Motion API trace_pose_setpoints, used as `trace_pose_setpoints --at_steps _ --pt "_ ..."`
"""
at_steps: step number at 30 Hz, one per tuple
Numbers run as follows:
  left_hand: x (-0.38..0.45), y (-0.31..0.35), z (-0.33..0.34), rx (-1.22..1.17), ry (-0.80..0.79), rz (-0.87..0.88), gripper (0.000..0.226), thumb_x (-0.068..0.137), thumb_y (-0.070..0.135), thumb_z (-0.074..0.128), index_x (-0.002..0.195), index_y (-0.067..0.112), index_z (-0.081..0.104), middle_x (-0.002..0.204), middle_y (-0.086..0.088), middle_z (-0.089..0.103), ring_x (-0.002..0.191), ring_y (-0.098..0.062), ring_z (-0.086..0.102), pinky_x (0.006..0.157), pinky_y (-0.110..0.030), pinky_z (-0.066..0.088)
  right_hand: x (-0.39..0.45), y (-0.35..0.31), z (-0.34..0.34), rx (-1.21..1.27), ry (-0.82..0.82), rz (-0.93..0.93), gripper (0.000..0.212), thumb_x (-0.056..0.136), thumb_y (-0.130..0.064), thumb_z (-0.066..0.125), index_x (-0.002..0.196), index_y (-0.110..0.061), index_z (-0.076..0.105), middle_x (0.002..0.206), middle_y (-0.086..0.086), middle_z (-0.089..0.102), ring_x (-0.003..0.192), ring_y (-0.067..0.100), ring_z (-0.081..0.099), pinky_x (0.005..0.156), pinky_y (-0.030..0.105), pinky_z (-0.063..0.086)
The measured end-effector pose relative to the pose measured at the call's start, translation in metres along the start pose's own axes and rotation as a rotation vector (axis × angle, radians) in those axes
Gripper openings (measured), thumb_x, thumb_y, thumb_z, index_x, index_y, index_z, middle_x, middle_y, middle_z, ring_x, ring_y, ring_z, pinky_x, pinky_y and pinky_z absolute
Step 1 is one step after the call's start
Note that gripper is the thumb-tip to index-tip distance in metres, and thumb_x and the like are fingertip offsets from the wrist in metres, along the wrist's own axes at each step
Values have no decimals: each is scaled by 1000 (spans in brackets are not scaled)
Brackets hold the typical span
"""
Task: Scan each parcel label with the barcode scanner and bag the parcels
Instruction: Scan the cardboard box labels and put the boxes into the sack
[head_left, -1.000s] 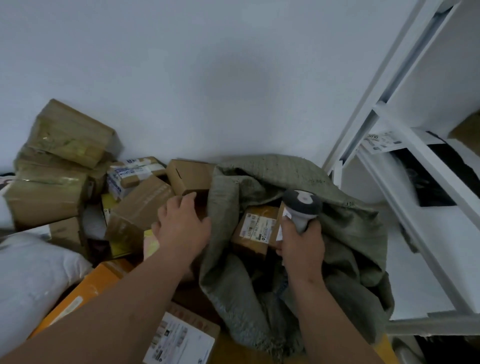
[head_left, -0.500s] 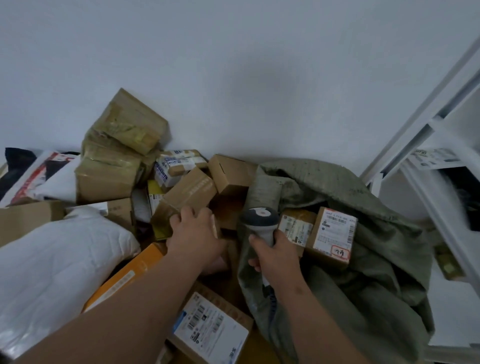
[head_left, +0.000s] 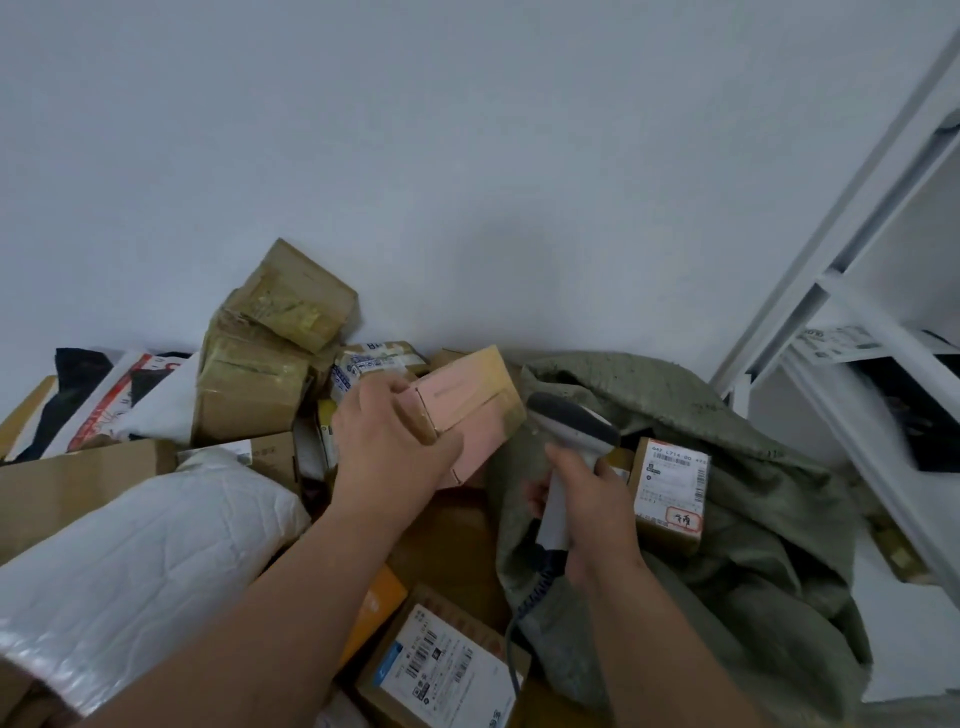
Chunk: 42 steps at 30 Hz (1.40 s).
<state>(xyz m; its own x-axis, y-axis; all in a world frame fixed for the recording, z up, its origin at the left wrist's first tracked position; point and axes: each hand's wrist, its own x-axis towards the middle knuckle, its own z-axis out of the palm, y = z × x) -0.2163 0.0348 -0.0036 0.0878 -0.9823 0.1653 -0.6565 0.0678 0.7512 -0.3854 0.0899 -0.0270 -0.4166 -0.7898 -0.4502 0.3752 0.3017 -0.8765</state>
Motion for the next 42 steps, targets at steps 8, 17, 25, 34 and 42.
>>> trace_pose_setpoints --at_steps 8,17,25,34,42 --pt "-19 -3 5 -179 -134 -68 72 64 34 86 109 36 30 112 6 44 104 -15 49 85 -37 51 -21 -4 16 111 -68 -14 26 91 -35 69 113 -25 60 106 4 68 97 23 68 84 40 58" --pt "-40 1 -3 0 -10 357 72 74 29 81 128 30 34 151 7 12 143 -29 20 110 -45 38 -33 -5 20 245 -27 -56 28 89 -35 72 115 -31 64 104 4 73 97 26 71 88 45 58" --pt "-43 15 -6 -85 -60 460 77 74 21 80 132 30 32 147 8 21 136 -9 24 107 -30 38 -33 -6 25 358 -57 -102 34 90 -22 71 120 -33 62 101 2 77 97 27 73 80 44 59" --pt "-15 34 -22 -555 -74 -111 34 95 14 61 125 28 59 106 15 62 95 1 61 84 -22 54 -28 -4 25 408 -30 -115 29 92 -16 67 116 -31 61 97 -1 78 89 19 75 65 33 61" --pt "-10 20 -22 -632 -478 -458 18 94 53 53 104 41 62 115 2 64 105 -20 60 85 -39 51 -24 -3 25 342 1 -178 33 90 -17 69 118 -33 61 106 -3 76 102 20 71 87 43 58"
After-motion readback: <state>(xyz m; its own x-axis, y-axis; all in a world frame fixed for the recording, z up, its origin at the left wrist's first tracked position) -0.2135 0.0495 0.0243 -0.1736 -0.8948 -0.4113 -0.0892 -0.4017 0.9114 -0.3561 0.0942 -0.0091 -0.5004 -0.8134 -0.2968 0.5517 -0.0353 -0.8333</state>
